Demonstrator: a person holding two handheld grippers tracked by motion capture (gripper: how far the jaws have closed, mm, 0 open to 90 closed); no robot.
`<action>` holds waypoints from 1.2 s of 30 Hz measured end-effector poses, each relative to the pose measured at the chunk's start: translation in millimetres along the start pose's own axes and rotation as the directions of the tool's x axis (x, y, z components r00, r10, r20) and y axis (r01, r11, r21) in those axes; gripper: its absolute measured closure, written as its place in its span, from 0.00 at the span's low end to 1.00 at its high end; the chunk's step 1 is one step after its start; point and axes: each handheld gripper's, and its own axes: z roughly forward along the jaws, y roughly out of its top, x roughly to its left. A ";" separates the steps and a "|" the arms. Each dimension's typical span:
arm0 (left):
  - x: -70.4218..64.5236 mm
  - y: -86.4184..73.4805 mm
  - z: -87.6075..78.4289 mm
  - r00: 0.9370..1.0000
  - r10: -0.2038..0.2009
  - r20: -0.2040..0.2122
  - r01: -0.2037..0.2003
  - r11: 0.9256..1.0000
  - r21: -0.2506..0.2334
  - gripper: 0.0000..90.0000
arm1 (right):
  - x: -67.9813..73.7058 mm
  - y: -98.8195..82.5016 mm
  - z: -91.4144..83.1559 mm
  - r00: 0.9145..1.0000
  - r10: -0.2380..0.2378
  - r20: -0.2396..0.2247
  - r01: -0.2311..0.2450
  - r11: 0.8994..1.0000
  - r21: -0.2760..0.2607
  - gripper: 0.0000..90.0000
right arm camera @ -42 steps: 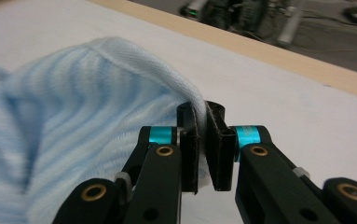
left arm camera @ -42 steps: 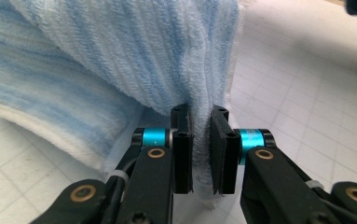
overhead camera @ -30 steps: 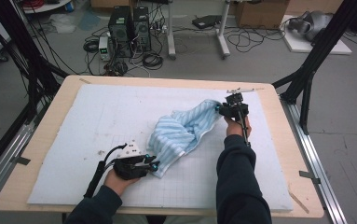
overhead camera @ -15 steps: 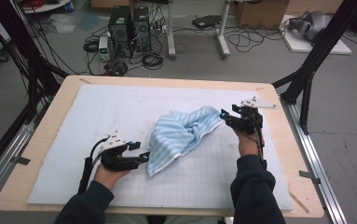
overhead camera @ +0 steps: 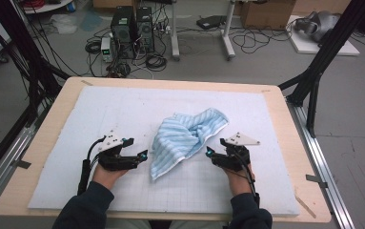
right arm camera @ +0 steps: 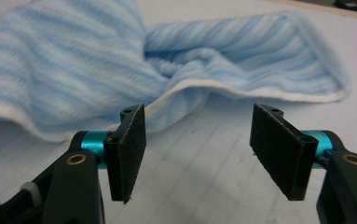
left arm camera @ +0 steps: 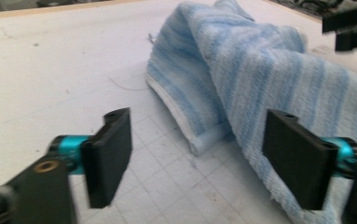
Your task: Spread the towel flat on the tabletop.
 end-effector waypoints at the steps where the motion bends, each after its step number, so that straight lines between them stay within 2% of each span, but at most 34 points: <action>1: 0.5 -0.7 -0.3 1.000 0.002 0.005 -0.002 1.000 0.005 0.26 | 3.4 -1.5 1.6 1.000 0.001 -0.008 -0.001 1.000 0.005 0.36; 3: 0.8 -1.9 -0.7 1.000 0.010 0.001 -0.010 1.000 0.019 0.26 | 9.3 -2.7 4.3 1.000 0.016 -0.020 -0.015 1.000 0.020 0.33; 6: 1.7 -2.6 -1.7 1.000 0.005 0.004 -0.005 1.000 0.017 0.26 | 19.2 -2.6 8.1 1.000 0.014 -0.007 -0.014 0.999 0.040 0.33; 8: 2.8 -2.4 -2.7 1.000 0.000 0.005 0.000 1.000 0.014 0.27 | 25.6 -2.9 14.7 1.000 0.004 -0.003 -0.004 0.997 0.081 0.37; 10: 3.5 -2.3 -3.8 1.000 -0.015 0.005 0.015 1.000 0.010 0.30 | 29.3 -4.9 26.5 1.000 -0.017 -0.006 0.018 0.985 0.169 0.46; 11: 3.6 -2.2 -4.4 1.000 -0.017 0.005 0.017 1.000 0.011 0.30 | 29.9 -6.8 32.6 1.000 -0.029 0.004 0.028 0.977 0.210 0.47; 12: 3.4 -2.3 -5.2 1.000 -0.017 0.009 0.017 1.000 0.013 0.31 | 30.3 -6.6 32.8 1.000 -0.021 0.012 0.018 0.980 0.197 0.51; 14: 2.5 -2.5 -5.9 1.000 -0.016 0.014 0.015 1.000 0.015 0.32 | 28.8 -3.9 32.4 1.000 -0.019 0.024 0.014 0.977 0.211 0.62; 16: 1.8 -2.8 -6.1 1.000 -0.011 0.020 0.011 1.000 0.021 0.35 | 26.9 -1.9 31.5 0.999 -0.034 0.003 0.033 0.975 0.221 0.83; 17: 1.3 -3.1 -6.4 1.000 -0.010 0.024 0.010 1.000 0.022 0.39 | 25.9 -1.5 29.7 0.998 -0.062 -0.003 0.061 0.972 0.227 0.93; 19: 0.9 -3.4 -7.1 0.999 -0.002 0.033 0.001 1.000 0.020 0.41 | 25.5 -2.1 28.3 0.998 -0.066 -0.001 0.064 0.972 0.225 0.94; 20: 0.6 -3.6 -7.6 0.999 0.000 0.036 0.000 1.000 0.017 0.43 | 23.2 -3.3 24.8 0.999 -0.048 -0.011 0.049 0.978 0.203 0.93; 21: 1.0 -3.8 -8.1 0.999 0.001 0.037 -0.002 1.000 0.015 0.43 | 23.2 -3.3 24.8 0.999 -0.048 -0.011 0.049 0.978 0.203 0.93; 23: 2.2 -4.0 -10.0 0.999 -0.003 0.034 0.003 1.000 0.008 0.43 | 23.0 -2.5 22.0 0.999 0.019 -0.043 -0.012 0.987 0.158 0.72; 24: 2.8 -4.2 -10.9 1.000 -0.006 0.030 0.006 1.000 0.004 0.43 | 24.7 -1.2 21.1 0.997 0.046 -0.063 -0.037 0.990 0.134 0.68; 25: 3.3 -4.2 -11.6 1.000 -0.008 0.027 0.008 1.000 0.002 0.43 | 27.6 0.4 21.3 0.996 0.050 -0.076 -0.041 0.992 0.117 0.63; 27: 4.2 -4.1 -12.5 1.000 -0.011 0.024 0.011 1.000 0.000 0.43 | 34.7 3.5 26.4 0.997 0.045 -0.058 -0.038 0.993 0.114 0.51; 30: 4.9 -3.6 -13.6 1.000 -0.011 0.025 0.011 1.000 -0.002 0.43 | 35.7 3.8 42.3 0.998 0.055 -0.002 -0.054 0.983 0.175 0.44; 31: 5.0 -3.6 -13.6 1.000 -0.010 0.026 0.010 1.000 0.000 0.43 | 33.9 3.2 46.6 0.998 0.061 0.013 -0.062 0.980 0.191 0.46; 32: 4.9 -3.8 -13.4 1.000 -0.011 0.027 0.011 1.000 0.002 0.43 | 33.2 3.5 47.4 0.998 0.061 0.026 -0.065 0.980 0.190 0.59; 33: 5.3 -4.0 -13.1 1.000 -0.007 0.027 0.007 1.000 0.007 0.43 | 32.2 4.5 46.3 0.999 0.043 0.027 -0.047 0.981 0.188 0.73; 34: 5.5 -4.2 -12.5 1.000 -0.006 0.027 0.005 1.000 0.008 0.44 | 31.2 5.2 45.5 0.999 0.031 0.024 -0.035 0.981 0.192 0.83; 35: 5.6 -4.4 -12.0 1.000 -0.006 0.029 0.006 1.000 0.010 0.44 | 29.9 5.9 44.6 1.000 0.004 0.023 -0.008 0.979 0.205 0.91; 36: 5.6 -4.5 -11.7 1.000 -0.007 0.027 0.007 1.000 0.009 0.44 | 28.6 6.3 43.7 0.999 -0.024 0.026 0.018 0.977 0.211 0.95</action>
